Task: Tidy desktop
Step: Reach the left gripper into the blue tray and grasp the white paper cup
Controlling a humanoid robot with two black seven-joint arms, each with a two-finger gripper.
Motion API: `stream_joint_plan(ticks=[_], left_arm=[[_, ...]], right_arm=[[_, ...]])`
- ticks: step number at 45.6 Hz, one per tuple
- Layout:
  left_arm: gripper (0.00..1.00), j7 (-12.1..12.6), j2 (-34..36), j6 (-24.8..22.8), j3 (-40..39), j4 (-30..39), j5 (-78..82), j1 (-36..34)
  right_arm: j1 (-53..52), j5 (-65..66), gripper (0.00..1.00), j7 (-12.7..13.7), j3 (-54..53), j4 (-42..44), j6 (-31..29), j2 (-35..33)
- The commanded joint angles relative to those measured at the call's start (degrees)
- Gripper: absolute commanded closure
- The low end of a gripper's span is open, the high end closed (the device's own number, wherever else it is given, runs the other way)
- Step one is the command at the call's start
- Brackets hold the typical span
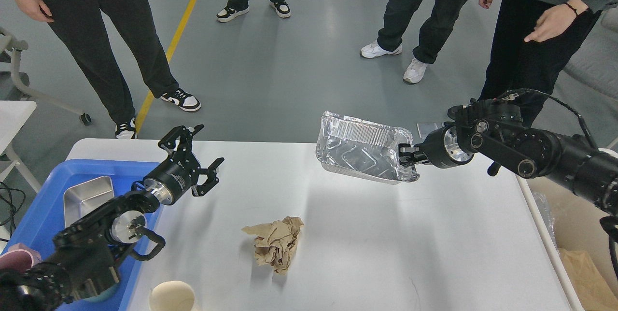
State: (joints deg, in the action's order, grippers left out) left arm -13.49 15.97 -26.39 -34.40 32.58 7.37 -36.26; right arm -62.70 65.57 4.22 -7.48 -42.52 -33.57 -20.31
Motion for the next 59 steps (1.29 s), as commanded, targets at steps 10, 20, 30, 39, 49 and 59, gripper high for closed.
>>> stream_joint_plan(ticks=[10, 20, 30, 39, 49, 59], left_arm=[[0.04, 8.5, 43.2, 18.7, 14.2, 56.2, -0.3, 0.1], [0.04, 15.6, 66.3, 5.3, 16.9, 68.5, 0.3, 0.1], [0.04, 18.3, 77.0, -7.9, 16.7, 68.1, 5.7, -1.7], [0.05, 18.6, 77.1, -7.9, 16.7, 68.1, 6.6, -1.9], [0.05, 18.8, 76.3, -8.2, 16.7, 68.0, 9.9, -1.8], [0.04, 22.8, 74.3, -13.1, 16.6, 67.2, 20.3, -3.4]], right_arm=[[0.6, 0.1, 1.0, 0.0, -0.2, 0.0, 0.0, 0.4], [1.3, 0.1, 1.0, 0.0, -0.2, -0.2, 0.0, 0.4], [1.3, 0.1, 1.0, 0.0, -0.1, -0.1, 0.0, 0.3], [1.2, 0.1, 1.0, 0.0, -0.2, -0.1, 0.0, 0.2], [1.2, 0.1, 1.0, 0.0, -0.2, -0.1, 0.0, 0.2], [1.2, 0.1, 1.0, 0.0, -0.2, -0.1, 0.0, 0.3]])
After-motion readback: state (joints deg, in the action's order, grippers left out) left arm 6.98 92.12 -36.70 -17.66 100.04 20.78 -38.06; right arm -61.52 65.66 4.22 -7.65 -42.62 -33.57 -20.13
